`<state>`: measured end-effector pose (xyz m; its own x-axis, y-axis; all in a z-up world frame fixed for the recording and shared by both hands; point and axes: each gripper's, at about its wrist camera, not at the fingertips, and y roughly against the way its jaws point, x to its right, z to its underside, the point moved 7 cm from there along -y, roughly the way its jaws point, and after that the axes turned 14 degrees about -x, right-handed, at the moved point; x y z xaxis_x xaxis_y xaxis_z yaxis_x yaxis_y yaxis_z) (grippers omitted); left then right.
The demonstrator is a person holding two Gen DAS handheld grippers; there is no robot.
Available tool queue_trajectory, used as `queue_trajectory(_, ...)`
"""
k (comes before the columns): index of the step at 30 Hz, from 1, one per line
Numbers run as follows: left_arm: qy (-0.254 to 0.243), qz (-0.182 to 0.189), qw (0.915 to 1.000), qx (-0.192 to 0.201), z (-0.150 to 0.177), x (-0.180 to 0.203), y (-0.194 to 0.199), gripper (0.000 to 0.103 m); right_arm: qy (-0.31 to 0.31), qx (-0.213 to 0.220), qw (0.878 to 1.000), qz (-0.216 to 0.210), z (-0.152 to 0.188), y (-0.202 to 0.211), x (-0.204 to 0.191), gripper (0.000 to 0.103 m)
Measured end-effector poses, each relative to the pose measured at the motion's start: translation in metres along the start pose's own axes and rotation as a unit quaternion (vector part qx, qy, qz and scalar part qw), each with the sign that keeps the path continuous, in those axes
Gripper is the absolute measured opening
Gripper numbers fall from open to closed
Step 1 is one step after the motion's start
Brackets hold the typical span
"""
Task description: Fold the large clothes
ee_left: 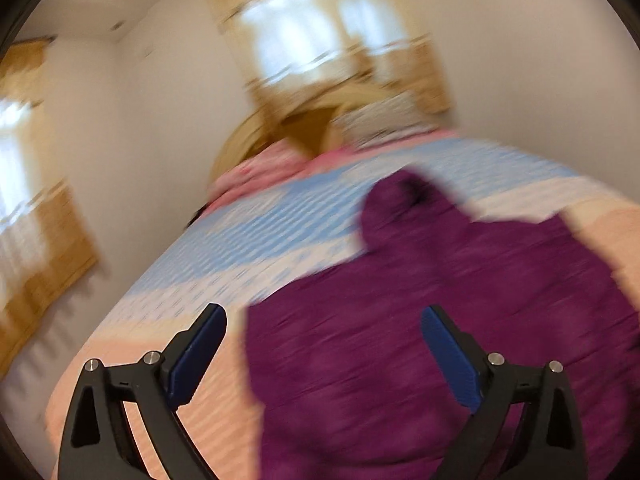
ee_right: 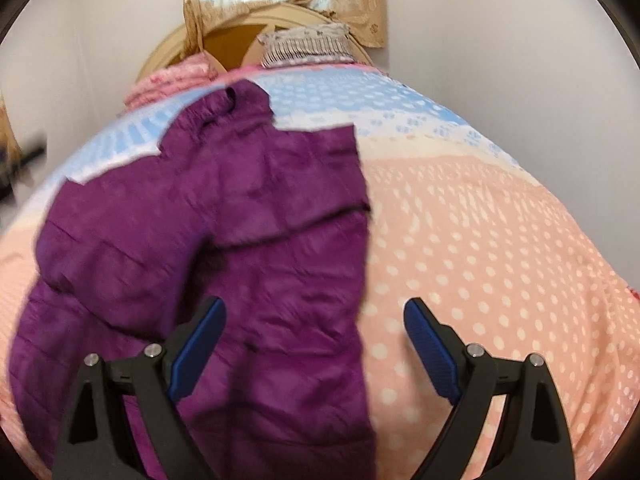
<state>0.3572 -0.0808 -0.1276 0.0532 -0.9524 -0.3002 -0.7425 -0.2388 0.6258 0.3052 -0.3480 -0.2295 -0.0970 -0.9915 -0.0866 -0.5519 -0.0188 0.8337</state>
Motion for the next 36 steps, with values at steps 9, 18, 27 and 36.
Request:
queue_trajectory(9,0.116,-0.087,0.9758,-0.163,0.101,-0.097,-0.095,0.098,0.033,-0.1,0.988,-0.115,-0.017,-0.053,-0.075,0.03)
queue_trajectory(18,0.091,-0.104,0.9742,-0.179,0.108,-0.092,-0.11,0.098,0.003,0.004,1.0,-0.029,-0.063,-0.008,-0.033,0.011)
queue_trajectory(27,0.074,-0.098,0.9723,-0.199,0.108,-0.091,-0.108,0.098,-0.017,-0.037,0.997,0.066,-0.07,-0.064,0.004,0.045)
queue_trajectory(36,0.131,-0.016,0.9856,-0.105,-0.006,-0.092,-0.076,0.098,-0.033,0.047,0.998,0.021,-0.087,0.001,-0.014,0.036)
